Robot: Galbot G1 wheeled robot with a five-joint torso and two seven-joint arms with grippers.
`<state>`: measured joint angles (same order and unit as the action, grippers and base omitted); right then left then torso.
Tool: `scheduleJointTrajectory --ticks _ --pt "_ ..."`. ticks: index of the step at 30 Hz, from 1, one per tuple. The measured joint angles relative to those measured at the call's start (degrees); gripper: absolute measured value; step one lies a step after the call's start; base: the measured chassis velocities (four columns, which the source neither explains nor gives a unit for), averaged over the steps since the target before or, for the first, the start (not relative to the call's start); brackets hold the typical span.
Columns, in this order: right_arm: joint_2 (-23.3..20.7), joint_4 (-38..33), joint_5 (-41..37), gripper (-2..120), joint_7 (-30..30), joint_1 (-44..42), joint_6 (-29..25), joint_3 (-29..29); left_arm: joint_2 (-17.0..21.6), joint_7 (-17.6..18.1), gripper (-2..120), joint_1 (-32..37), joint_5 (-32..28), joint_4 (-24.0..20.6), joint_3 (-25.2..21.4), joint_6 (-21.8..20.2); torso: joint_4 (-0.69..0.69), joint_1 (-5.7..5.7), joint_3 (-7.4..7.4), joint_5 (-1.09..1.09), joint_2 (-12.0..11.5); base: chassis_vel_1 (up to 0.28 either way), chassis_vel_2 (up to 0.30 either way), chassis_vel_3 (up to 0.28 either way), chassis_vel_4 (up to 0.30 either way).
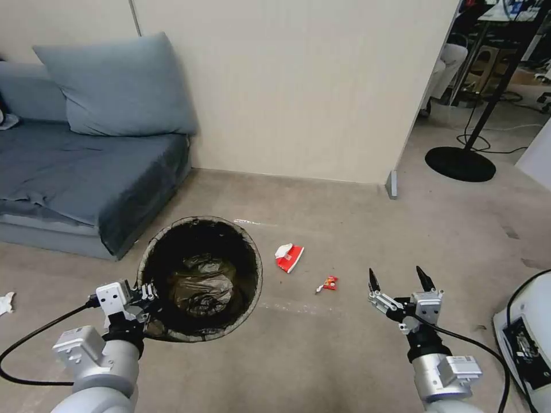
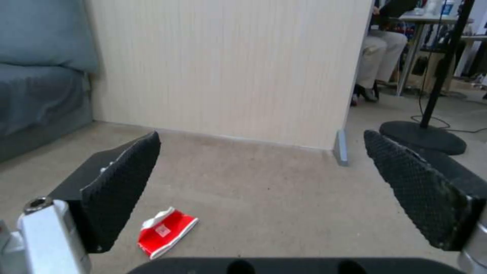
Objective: Pick up the trash bin, then pick up the garbage from the floor and place it into the trash bin.
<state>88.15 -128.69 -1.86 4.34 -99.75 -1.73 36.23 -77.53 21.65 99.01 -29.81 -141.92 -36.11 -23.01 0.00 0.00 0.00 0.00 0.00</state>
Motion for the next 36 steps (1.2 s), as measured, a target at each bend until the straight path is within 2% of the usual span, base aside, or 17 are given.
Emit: scheduleJointTrajectory --ticks 36 --pt "0.4 0.7 0.5 100 0.4 0.2 -0.2 0.0 0.3 -0.4 3 -0.6 -0.4 0.7 0.1 0.1 0.0 0.0 0.0 0.0 0.0 -0.013 0.014 0.013 -0.016"
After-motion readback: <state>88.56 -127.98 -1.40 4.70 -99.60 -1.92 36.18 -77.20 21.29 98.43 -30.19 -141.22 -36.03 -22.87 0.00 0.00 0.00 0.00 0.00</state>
